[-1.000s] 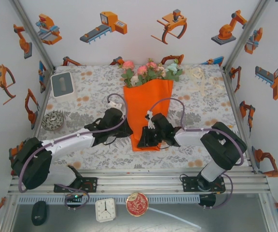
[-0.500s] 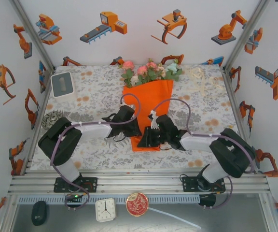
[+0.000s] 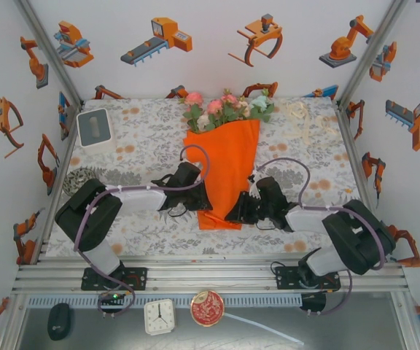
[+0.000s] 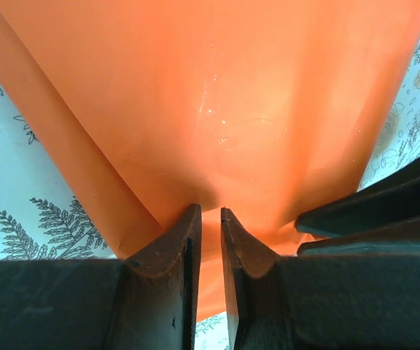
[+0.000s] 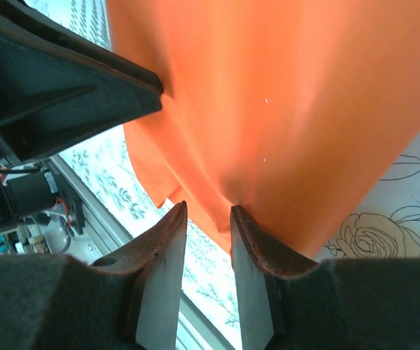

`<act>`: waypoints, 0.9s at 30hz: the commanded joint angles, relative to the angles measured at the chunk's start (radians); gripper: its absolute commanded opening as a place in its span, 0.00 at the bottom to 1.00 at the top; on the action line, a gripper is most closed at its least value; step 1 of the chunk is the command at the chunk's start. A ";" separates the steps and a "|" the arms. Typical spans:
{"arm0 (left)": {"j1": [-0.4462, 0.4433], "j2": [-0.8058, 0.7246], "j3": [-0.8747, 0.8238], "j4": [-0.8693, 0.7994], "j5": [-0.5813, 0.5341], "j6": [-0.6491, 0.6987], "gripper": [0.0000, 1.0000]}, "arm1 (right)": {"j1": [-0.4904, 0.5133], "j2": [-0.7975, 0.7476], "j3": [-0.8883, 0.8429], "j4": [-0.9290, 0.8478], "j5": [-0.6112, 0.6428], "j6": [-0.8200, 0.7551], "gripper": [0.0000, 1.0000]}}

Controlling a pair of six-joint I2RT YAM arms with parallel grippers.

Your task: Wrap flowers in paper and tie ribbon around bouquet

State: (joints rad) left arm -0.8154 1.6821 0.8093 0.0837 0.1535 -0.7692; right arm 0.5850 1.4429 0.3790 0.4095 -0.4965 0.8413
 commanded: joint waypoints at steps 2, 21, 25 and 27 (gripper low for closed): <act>0.007 -0.005 -0.018 -0.039 0.022 0.035 0.23 | 0.005 0.105 -0.037 0.071 -0.073 -0.015 0.30; -0.045 0.073 0.053 -0.098 0.099 0.122 0.27 | 0.002 -0.149 -0.053 -0.076 -0.013 -0.035 0.36; -0.035 0.069 0.044 -0.110 0.096 0.126 0.26 | -0.022 -0.239 -0.074 -0.165 0.020 -0.053 0.36; -0.029 0.061 0.040 -0.108 0.096 0.128 0.26 | -0.043 -0.269 -0.089 -0.196 0.034 -0.052 0.34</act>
State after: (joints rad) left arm -0.8551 1.7397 0.8803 0.0372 0.2634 -0.6659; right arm 0.5648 1.2098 0.3195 0.3252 -0.5133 0.8215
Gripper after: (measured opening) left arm 0.263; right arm 0.347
